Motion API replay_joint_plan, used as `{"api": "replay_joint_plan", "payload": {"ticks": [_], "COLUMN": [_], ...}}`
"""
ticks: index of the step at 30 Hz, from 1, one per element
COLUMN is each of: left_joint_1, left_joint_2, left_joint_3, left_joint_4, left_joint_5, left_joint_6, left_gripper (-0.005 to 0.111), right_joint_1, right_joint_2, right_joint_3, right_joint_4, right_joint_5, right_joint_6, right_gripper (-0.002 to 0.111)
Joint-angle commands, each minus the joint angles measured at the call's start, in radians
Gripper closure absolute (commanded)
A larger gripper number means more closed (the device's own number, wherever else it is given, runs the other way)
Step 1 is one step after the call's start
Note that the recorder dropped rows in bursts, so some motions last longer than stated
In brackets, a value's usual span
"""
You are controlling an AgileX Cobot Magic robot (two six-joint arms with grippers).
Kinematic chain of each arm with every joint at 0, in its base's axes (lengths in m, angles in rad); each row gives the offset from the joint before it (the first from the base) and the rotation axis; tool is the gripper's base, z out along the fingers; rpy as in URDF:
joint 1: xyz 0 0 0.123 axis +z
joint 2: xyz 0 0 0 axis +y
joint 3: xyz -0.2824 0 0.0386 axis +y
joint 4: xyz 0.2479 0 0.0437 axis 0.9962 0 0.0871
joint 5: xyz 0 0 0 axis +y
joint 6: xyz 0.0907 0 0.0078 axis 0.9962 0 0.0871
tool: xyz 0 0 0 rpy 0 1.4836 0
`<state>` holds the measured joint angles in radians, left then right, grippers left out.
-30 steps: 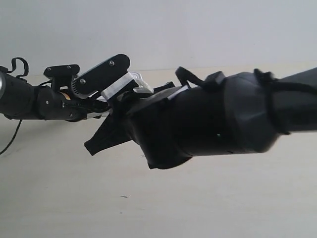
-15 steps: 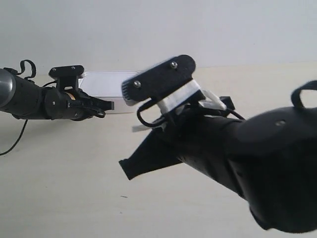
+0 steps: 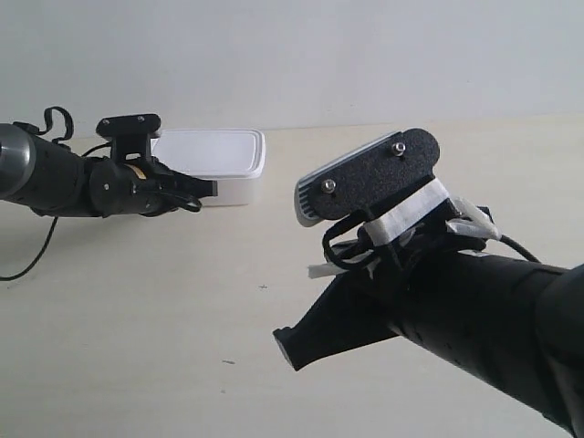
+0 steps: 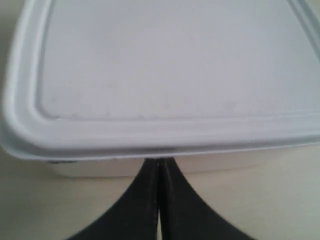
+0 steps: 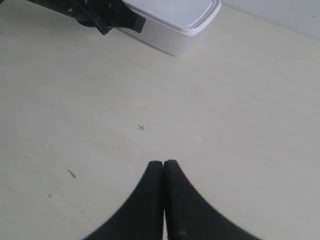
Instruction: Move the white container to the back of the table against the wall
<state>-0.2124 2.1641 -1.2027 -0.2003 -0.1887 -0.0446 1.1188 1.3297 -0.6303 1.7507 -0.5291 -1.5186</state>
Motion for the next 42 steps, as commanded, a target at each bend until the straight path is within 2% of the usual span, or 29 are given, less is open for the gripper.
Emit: {"api": "replay_joint_plan", "payload": {"ticks": [1,10,18,25,42], "left_joint_1": [-0.033,-0.036,-0.029,0.004,0.004], "left_joint_2": [0.031,0.097,0.167,0.206,0.292], "left_joint_3": [-0.051,-0.135,-0.258,-0.317,-0.476], "left_joint_4": [0.011,0.011,0.011,0.011,0.011], "left_joint_5": [-0.002,0.005,0.045,0.059,0.096], "left_joint_6": [-0.008,-0.008,-0.006,0.016,0.035], "left_gripper": [0.107,0.107,0.107,0.107,0.107], "right_joint_1": [0.004,0.004,0.004,0.004,0.004], "right_joint_2": [-0.008,-0.008,-0.008,-0.009,-0.009], "right_joint_3": [0.005,0.025,0.077,0.079,0.079], "right_joint_4": [-0.006,-0.006,-0.006,-0.006,-0.006], "right_joint_5": [-0.013,-0.025,-0.025,-0.025,-0.024], "right_joint_6": [0.002,0.002,0.027,0.029,0.028], "right_gripper": [0.108,0.108,0.108,0.108,0.108]}}
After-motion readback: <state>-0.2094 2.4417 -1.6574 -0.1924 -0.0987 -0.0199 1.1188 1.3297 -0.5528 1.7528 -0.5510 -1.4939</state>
